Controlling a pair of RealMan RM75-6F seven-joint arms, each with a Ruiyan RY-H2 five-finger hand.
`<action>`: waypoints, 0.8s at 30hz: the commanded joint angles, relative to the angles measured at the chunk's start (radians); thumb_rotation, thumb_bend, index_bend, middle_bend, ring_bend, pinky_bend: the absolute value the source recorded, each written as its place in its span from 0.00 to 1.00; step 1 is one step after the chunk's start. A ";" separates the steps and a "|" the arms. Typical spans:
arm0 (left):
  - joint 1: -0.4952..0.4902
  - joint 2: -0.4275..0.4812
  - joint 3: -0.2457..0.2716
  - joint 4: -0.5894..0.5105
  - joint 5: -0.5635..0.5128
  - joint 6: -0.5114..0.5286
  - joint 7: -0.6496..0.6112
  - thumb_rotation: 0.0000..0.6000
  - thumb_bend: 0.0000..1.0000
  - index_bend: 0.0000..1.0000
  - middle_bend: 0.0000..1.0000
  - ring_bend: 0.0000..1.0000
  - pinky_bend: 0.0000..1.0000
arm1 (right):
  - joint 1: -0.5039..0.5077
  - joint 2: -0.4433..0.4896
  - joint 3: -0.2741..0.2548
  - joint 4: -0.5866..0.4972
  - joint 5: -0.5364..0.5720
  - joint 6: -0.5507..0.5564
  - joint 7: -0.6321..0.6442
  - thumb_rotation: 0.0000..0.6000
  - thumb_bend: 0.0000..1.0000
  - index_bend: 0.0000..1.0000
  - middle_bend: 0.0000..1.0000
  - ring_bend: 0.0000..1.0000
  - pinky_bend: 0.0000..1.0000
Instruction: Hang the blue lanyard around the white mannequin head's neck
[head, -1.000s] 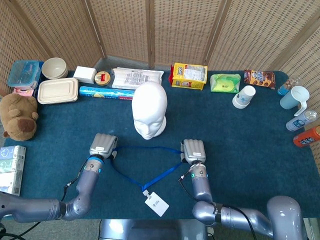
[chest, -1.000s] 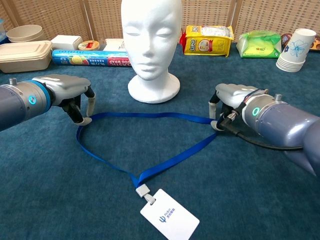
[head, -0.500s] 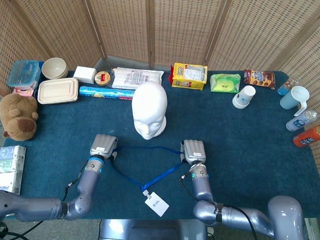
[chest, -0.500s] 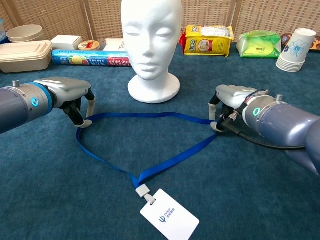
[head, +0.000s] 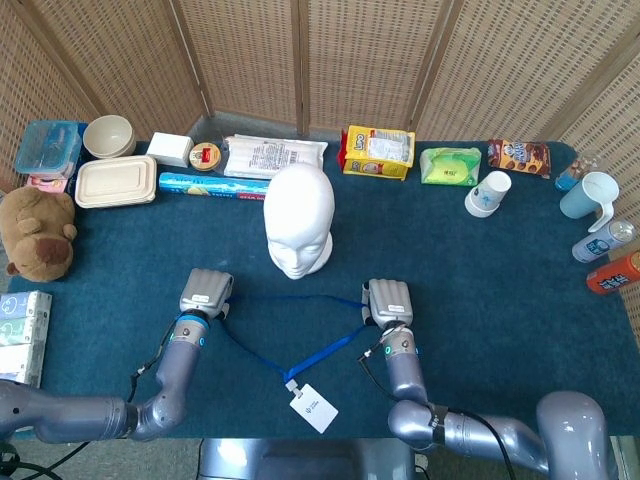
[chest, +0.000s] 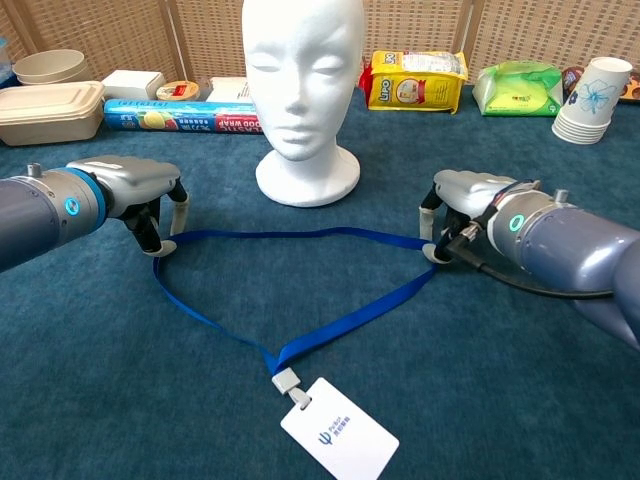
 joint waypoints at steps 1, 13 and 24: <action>0.000 -0.002 0.000 0.001 -0.001 0.003 0.000 1.00 0.39 0.54 1.00 1.00 1.00 | 0.001 -0.001 0.000 0.002 0.002 -0.001 0.001 1.00 0.49 0.61 1.00 1.00 1.00; -0.002 -0.012 -0.005 0.012 -0.011 0.009 0.001 1.00 0.43 0.62 1.00 1.00 1.00 | 0.002 0.000 -0.001 0.006 0.008 0.000 0.003 1.00 0.49 0.61 1.00 1.00 1.00; 0.030 -0.005 0.007 0.000 0.046 0.025 -0.059 1.00 0.43 0.63 1.00 1.00 1.00 | -0.015 0.025 -0.004 -0.060 -0.033 0.024 0.039 1.00 0.49 0.62 1.00 1.00 1.00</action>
